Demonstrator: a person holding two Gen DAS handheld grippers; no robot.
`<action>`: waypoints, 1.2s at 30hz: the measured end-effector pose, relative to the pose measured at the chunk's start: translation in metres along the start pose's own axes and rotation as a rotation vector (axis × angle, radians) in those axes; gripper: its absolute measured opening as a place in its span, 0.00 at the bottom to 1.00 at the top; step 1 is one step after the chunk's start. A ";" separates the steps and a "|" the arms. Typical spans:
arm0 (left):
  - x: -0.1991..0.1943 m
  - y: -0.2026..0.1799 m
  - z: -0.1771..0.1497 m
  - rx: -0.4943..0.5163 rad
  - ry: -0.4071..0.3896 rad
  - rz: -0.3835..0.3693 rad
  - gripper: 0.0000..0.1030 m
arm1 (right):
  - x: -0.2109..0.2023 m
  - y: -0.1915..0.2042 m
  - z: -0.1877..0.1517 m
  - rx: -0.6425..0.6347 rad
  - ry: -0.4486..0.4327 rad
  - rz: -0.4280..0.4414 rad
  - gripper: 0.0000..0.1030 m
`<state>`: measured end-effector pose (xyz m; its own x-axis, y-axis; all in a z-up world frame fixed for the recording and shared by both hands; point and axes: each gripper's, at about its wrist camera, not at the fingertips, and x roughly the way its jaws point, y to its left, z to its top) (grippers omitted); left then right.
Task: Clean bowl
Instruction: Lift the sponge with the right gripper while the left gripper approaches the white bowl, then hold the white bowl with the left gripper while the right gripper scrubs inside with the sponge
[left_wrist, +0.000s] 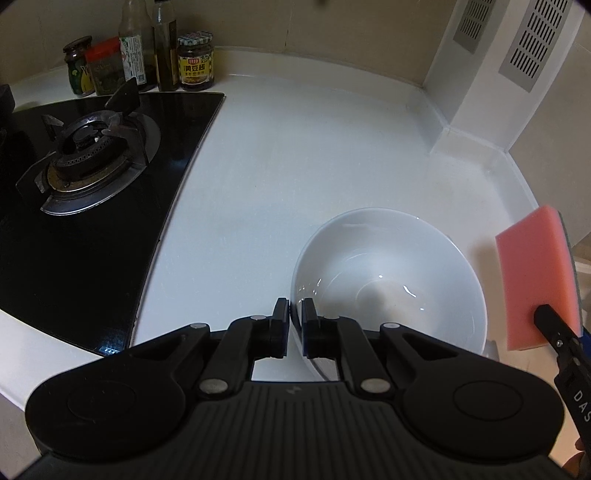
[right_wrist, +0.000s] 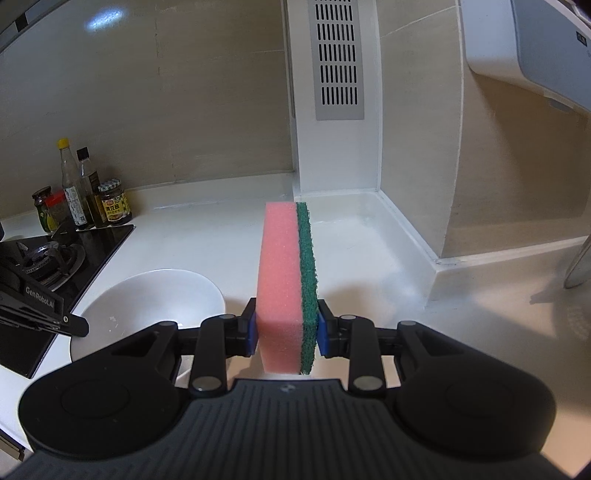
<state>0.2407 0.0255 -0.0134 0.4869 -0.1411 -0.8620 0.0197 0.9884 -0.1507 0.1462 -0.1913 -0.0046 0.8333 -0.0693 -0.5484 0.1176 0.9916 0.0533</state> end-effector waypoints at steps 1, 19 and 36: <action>0.001 -0.001 0.000 0.002 0.013 0.000 0.07 | 0.001 0.000 0.000 -0.002 0.001 0.001 0.25; 0.032 -0.025 0.021 0.175 0.076 -0.019 0.03 | -0.020 0.002 0.024 -0.373 0.008 0.072 0.25; 0.035 -0.026 0.024 0.225 0.109 -0.018 0.04 | -0.016 0.073 0.014 -1.840 0.041 0.455 0.25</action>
<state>0.2779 -0.0038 -0.0282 0.3882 -0.1519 -0.9090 0.2275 0.9716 -0.0652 0.1495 -0.1197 0.0199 0.6159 0.1695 -0.7693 -0.7432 -0.1988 -0.6388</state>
